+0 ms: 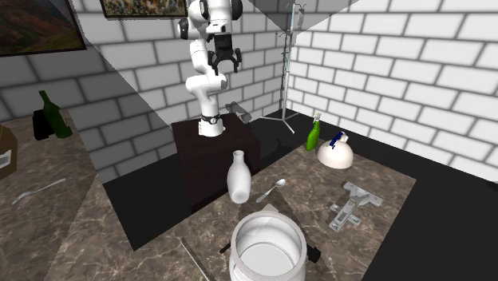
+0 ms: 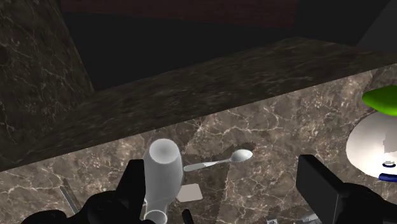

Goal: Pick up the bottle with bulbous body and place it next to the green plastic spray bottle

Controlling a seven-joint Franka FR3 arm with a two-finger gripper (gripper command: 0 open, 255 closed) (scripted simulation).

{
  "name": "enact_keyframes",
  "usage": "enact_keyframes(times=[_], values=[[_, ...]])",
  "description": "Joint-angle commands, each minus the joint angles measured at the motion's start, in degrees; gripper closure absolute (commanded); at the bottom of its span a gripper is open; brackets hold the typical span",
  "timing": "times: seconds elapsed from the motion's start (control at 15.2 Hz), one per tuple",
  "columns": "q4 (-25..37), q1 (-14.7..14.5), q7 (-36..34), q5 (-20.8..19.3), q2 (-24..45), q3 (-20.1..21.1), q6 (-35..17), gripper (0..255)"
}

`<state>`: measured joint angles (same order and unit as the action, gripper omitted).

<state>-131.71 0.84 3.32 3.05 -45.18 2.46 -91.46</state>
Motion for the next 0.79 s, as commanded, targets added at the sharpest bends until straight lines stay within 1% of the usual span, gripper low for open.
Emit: enact_keyframes(times=[0.0, 0.4, 0.73], values=[[0.00, 0.00, 0.00, 0.00, 0.00, 0.00, 0.00, 0], [-2.42, 0.87, 0.21, -0.55, 8.75, -0.18, -10.97, 0], [-2.26, 1.59, 0.23, -1.03, 17.62, -0.35, -19.52, 0]])
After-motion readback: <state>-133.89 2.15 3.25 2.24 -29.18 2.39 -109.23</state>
